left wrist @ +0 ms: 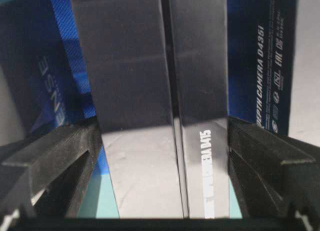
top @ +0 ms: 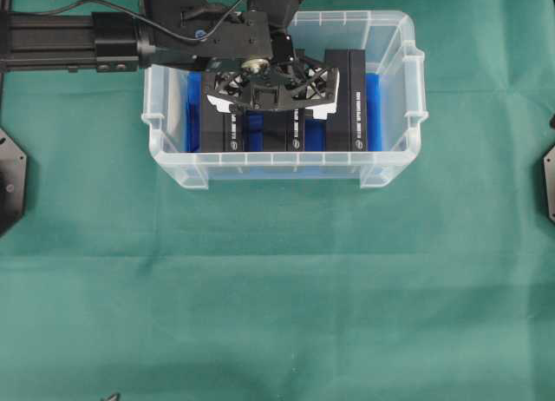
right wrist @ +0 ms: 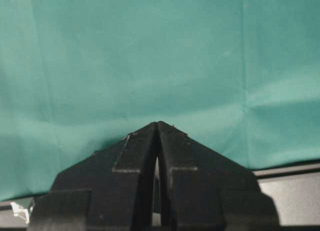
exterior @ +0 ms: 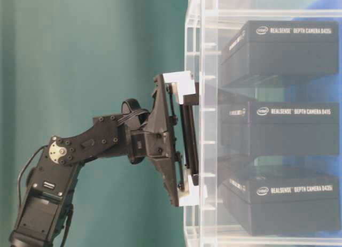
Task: Take the box out of the case with the left arm.
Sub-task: 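Lower the left gripper around the left black box and close it, then lift the gripped black box upward out of the case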
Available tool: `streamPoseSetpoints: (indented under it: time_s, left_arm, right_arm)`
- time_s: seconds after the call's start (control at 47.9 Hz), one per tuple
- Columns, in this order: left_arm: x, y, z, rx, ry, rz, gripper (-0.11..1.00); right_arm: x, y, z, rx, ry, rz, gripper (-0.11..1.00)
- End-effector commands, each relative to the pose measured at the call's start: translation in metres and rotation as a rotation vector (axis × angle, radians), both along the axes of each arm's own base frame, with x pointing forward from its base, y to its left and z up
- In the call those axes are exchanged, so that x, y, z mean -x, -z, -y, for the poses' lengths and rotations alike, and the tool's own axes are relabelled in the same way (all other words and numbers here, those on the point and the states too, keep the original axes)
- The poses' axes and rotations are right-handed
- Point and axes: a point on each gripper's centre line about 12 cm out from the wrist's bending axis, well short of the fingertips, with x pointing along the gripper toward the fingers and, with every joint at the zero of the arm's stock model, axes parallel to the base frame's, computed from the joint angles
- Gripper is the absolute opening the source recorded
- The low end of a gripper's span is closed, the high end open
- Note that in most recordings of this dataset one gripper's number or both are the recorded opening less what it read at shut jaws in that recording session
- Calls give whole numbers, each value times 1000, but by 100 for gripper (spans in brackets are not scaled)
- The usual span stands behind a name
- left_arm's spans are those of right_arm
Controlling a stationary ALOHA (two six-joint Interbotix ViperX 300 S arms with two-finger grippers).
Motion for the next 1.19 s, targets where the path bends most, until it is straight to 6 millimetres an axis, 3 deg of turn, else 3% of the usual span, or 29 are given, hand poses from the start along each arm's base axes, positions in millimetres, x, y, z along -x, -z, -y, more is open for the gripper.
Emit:
streamPoseSetpoints:
  time_s: [0.0, 0.209, 0.376, 0.856, 1.169]
  left_arm:
    - [-2, -8, -2, -9, -4, 31, 88]
    - [-5, -6, -1, -12, 1, 46, 87]
    - [-6, -7, 1, -7, 0, 60, 62]
    - [-6, -12, 3, 8, -8, 65, 62]
    - [2, -54, 4, 4, -18, 78, 62]
  right_arm:
    - [-2, -3, 0, 2, 1, 11, 2]
    - [-2, -3, 0, 2, 0, 11, 2]
    - [-2, -3, 0, 2, 1, 12, 2]
    - [-2, -3, 0, 2, 1, 12, 2]
    - [-2, -4, 0, 2, 1, 14, 2]
